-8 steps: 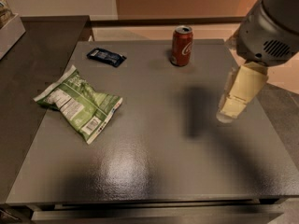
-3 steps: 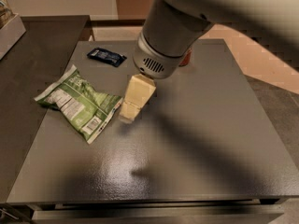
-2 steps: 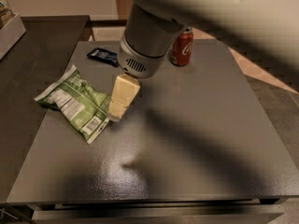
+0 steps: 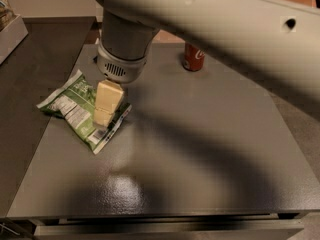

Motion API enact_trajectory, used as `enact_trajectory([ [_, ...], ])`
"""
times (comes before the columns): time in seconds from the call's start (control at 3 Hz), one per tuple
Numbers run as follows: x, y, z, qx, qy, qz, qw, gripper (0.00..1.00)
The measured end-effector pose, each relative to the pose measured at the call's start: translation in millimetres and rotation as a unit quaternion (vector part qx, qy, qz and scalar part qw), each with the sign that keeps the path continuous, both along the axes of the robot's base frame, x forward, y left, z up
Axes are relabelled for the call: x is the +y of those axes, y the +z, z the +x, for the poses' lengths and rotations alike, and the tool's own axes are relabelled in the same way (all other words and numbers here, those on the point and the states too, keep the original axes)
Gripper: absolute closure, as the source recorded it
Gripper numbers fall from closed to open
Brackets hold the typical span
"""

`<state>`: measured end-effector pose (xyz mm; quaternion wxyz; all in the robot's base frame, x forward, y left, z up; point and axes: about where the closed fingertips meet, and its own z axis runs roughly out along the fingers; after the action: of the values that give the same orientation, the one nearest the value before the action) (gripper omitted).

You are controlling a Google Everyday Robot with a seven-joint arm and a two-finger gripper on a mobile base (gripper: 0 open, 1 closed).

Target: Pick green jalapeno chip bag

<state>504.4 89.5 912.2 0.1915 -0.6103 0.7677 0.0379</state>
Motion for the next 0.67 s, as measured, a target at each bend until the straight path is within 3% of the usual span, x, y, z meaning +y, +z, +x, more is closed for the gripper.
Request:
enact_trajectory([
  [0.67,53,-14,-1,0.035,0.032,-0.005,0.9989,0.0],
])
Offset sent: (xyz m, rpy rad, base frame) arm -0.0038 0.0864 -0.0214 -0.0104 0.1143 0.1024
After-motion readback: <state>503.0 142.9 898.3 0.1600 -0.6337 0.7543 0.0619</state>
